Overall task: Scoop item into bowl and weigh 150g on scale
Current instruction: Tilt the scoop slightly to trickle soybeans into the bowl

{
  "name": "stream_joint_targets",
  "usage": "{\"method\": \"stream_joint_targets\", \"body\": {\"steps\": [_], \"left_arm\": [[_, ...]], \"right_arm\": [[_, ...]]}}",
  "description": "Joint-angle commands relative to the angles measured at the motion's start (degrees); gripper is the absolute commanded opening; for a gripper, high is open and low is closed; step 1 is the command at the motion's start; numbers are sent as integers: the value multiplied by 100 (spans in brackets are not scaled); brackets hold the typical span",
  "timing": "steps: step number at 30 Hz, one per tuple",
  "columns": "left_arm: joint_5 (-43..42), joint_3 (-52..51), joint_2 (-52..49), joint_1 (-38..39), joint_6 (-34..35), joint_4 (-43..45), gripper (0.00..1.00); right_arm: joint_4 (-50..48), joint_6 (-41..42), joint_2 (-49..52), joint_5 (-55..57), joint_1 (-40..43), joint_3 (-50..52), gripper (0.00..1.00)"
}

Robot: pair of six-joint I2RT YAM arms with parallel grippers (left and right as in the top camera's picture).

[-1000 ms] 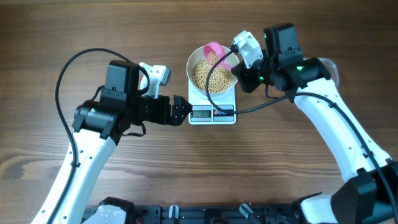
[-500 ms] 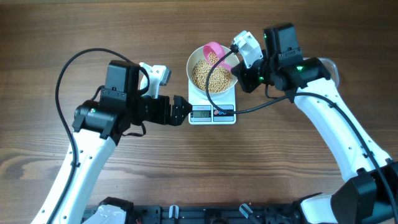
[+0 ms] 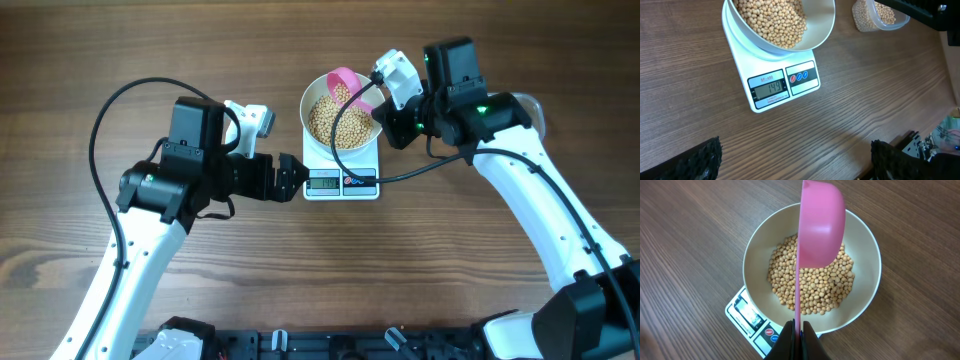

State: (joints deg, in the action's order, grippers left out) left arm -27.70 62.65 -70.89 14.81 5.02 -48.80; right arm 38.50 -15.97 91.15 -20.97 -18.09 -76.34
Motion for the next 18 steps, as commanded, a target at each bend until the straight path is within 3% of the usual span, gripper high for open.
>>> {"method": "stream_joint_targets", "body": {"steps": [1, 18], "left_arm": [[15, 116, 4, -42, -9, 15, 100], [15, 116, 4, -42, -9, 17, 100]], "right_arm": [[-35, -52, -179, -131, -7, -103, 4], [-52, 151, -177, -4, -7, -103, 4]]}}
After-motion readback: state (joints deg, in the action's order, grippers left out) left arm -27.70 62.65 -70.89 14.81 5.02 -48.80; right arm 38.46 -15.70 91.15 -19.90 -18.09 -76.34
